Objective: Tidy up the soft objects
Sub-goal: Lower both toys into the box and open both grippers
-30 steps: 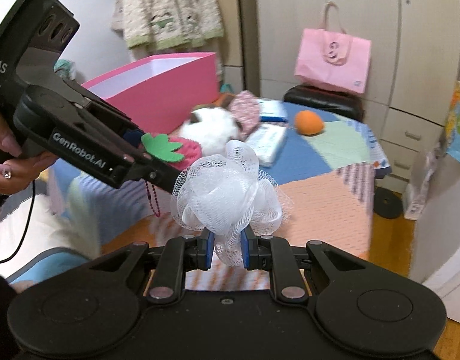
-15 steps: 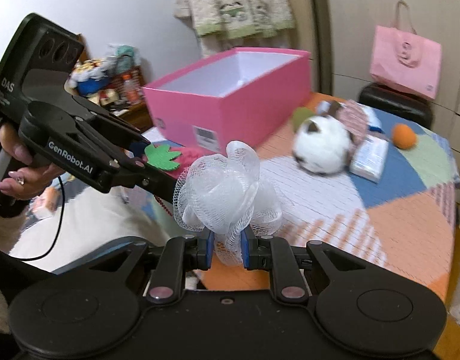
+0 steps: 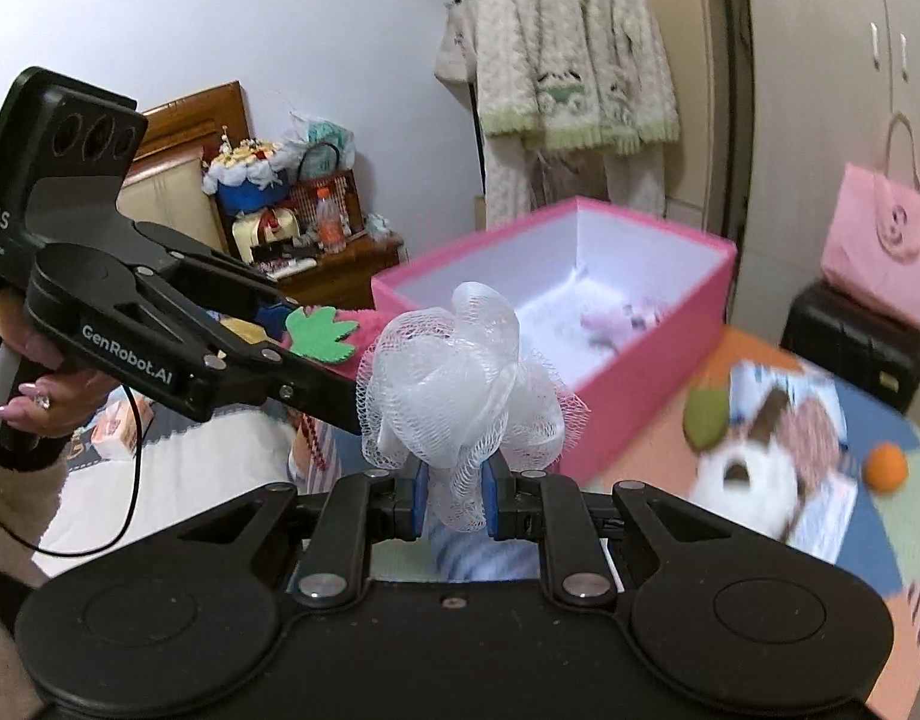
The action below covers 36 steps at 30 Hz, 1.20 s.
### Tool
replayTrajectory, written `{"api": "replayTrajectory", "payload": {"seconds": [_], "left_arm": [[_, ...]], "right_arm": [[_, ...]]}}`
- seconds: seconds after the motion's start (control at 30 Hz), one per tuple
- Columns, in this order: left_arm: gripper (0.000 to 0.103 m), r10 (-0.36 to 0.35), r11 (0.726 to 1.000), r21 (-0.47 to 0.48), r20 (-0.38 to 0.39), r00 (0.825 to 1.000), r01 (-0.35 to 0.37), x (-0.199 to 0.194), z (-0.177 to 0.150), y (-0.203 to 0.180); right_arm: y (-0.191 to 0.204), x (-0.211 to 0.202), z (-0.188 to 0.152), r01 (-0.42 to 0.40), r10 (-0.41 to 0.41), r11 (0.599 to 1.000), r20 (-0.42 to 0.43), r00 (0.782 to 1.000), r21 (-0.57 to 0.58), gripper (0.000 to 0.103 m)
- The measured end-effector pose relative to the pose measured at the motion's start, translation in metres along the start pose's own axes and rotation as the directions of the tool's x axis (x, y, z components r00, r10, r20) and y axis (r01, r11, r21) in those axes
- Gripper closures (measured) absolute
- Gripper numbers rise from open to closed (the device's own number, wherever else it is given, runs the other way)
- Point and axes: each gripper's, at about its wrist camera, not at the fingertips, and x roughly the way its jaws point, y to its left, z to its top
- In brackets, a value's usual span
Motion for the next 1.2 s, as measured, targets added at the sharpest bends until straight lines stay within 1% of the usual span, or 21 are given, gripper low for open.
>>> {"api": "replayTrajectory", "payload": {"seconds": [0.17, 0.33, 0.47, 0.53, 0.63, 0.7, 0.77, 0.87, 0.93, 1.03, 1.07, 1.13, 1.2], "left_arm": [[0.053, 0.004, 1.000, -0.022, 0.046, 0.999, -0.003, 0.006, 0.022, 0.031], [0.053, 0.023, 1.000, -0.020, 0.094, 0.995, -0.021, 0.016, 0.041, 0.047], [0.053, 0.035, 0.999, -0.035, 0.103, 0.994, -0.032, 0.031, 0.061, 0.066], [0.053, 0.046, 0.998, -0.054, 0.091, 0.995, -0.041, 0.042, 0.071, 0.077], [0.053, 0.055, 0.991, -0.129, 0.073, 0.996, -0.045, 0.058, 0.083, 0.098], [0.053, 0.060, 0.987, -0.153, 0.061, 0.996, -0.050, 0.068, 0.087, 0.107], [0.053, 0.076, 0.985, -0.161, 0.046, 0.996, -0.067, 0.077, 0.090, 0.114], [0.053, 0.094, 0.983, -0.158, 0.025, 0.995, -0.089, 0.092, 0.095, 0.121], [0.052, 0.112, 0.984, -0.138, 0.012, 0.994, -0.109, 0.103, 0.098, 0.124], [0.052, 0.153, 0.984, -0.088, -0.010, 0.988, -0.154, 0.120, 0.101, 0.127], [0.052, 0.154, 0.985, -0.072, -0.028, 0.988, -0.155, 0.125, 0.100, 0.126], [0.052, 0.140, 0.987, -0.072, -0.056, 0.989, -0.144, 0.133, 0.100, 0.127], [0.052, 0.149, 0.987, -0.052, -0.075, 0.986, -0.153, 0.142, 0.101, 0.126]], "right_arm": [[-0.009, 0.020, 0.030, -0.004, 0.005, 1.000, 0.019, 1.000, -0.012, 0.082], [-0.023, 0.039, 0.056, -0.007, 0.008, 1.000, 0.034, 0.999, -0.009, 0.082], [-0.035, 0.055, 0.076, 0.000, 0.000, 1.000, 0.035, 0.999, -0.005, 0.082], [-0.044, 0.066, 0.087, 0.006, -0.006, 1.000, 0.022, 1.000, -0.002, 0.082], [-0.060, 0.090, 0.106, 0.004, -0.004, 1.000, -0.018, 1.000, 0.012, 0.082], [-0.073, 0.107, 0.116, -0.013, 0.016, 0.998, -0.062, 0.998, 0.055, 0.082], [-0.082, 0.122, 0.122, -0.032, 0.039, 0.997, -0.095, 0.995, 0.075, 0.082], [-0.097, 0.141, 0.130, -0.053, 0.066, 0.994, -0.138, 0.988, 0.093, 0.082], [-0.109, 0.155, 0.134, -0.068, 0.085, 0.992, -0.168, 0.982, 0.106, 0.081], [-0.131, 0.178, 0.143, -0.108, 0.138, 0.984, -0.218, 0.966, 0.143, 0.081], [-0.137, 0.185, 0.145, -0.122, 0.157, 0.980, -0.230, 0.960, 0.160, 0.081], [-0.149, 0.197, 0.147, -0.135, 0.177, 0.975, -0.247, 0.953, 0.178, 0.081], [-0.156, 0.207, 0.149, -0.145, 0.191, 0.973, -0.266, 0.945, 0.182, 0.081]]}}
